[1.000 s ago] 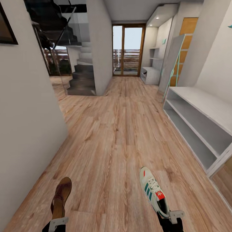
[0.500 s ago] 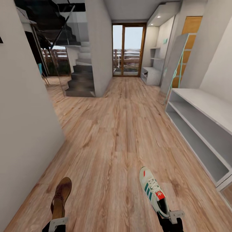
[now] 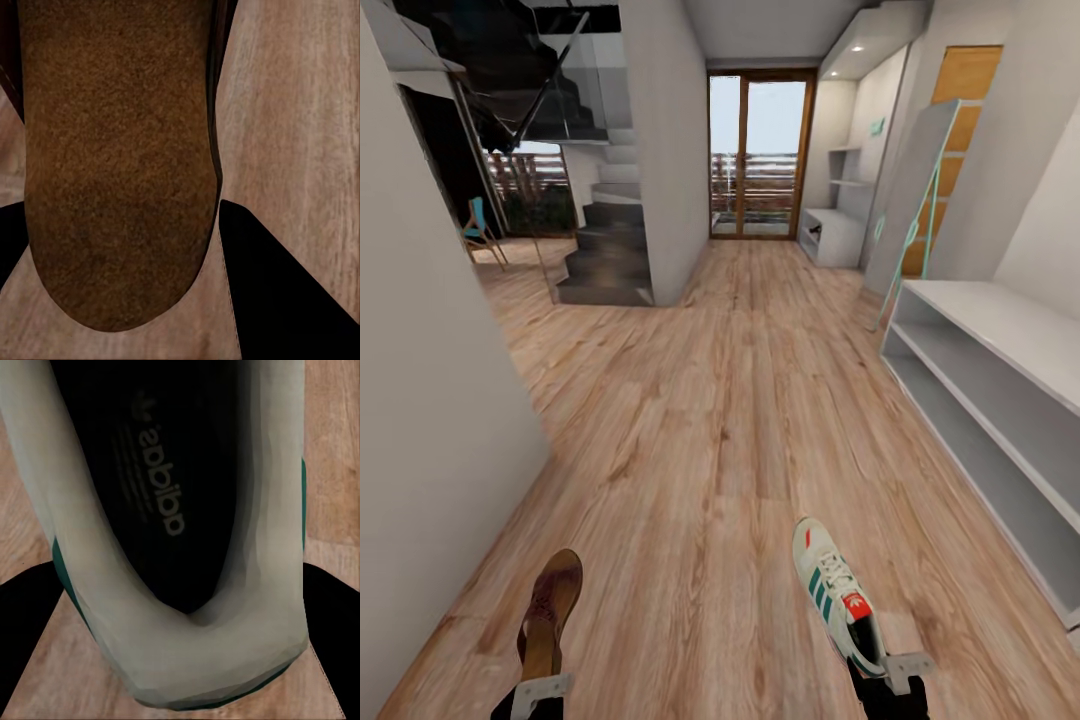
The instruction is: Pick up the two gym shoes and the two sandals from the corridor floor and place them onto the hallstand (shoe rack) in the corridor, making sure they are on the rack and not on the floor. Arrange them so the two gym shoes are next to each other and the two sandals are next to each other.
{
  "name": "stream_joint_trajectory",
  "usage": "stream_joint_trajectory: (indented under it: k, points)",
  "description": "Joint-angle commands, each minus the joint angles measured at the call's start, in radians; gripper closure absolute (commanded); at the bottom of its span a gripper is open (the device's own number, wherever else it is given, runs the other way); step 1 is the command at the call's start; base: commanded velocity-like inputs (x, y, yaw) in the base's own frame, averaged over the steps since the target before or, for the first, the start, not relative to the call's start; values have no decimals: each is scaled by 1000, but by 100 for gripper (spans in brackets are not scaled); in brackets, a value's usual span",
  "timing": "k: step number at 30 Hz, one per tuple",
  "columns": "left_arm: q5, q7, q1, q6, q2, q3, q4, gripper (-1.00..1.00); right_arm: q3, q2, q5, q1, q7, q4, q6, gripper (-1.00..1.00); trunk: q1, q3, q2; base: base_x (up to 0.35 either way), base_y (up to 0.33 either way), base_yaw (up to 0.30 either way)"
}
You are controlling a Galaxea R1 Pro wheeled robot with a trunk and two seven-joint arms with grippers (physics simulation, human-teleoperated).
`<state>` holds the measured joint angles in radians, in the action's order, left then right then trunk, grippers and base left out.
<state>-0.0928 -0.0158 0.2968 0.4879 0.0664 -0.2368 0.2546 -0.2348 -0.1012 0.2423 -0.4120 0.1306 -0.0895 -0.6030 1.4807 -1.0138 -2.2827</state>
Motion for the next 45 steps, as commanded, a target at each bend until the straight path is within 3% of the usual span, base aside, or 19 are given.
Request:
stream_joint_trajectory:
  k: [1, 45]
  points:
    - [-13, 0, 1, 3, 0, -9, 0, 100, -9, 0, 6, -1, 4, 1, -3, 100, 0, -1, 0, 339, 0, 0]
    - [-13, 0, 1, 3, 0, -9, -1, 100, -10, 0, 6, -1, 4, 1, -3, 100, 0, -1, 0, 339, 0, -29]
